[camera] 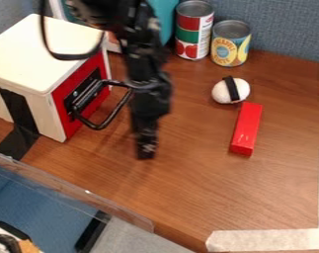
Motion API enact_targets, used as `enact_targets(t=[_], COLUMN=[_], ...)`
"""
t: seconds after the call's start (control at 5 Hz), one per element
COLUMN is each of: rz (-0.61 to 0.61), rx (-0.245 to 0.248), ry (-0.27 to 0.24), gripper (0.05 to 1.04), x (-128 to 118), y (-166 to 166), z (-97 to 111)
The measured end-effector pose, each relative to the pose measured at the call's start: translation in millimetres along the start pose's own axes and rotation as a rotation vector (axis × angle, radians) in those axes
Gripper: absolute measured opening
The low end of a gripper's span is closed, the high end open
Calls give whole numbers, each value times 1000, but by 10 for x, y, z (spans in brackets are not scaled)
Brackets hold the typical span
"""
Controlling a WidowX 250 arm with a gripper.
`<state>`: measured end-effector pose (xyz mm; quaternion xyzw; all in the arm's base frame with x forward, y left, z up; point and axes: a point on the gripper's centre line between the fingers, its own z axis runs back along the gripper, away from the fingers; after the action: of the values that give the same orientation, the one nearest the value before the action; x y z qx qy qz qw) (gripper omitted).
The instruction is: Close the drawer
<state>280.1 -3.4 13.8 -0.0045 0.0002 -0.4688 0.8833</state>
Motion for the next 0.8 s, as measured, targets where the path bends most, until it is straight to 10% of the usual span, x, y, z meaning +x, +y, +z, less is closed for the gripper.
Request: enact_targets(t=[0.4,0.8], rz=[-107,211], rx=[31,191], ry=[-18,-115], gripper=[999,999], x=[402,375], y=[-198,-334], z=[54,719])
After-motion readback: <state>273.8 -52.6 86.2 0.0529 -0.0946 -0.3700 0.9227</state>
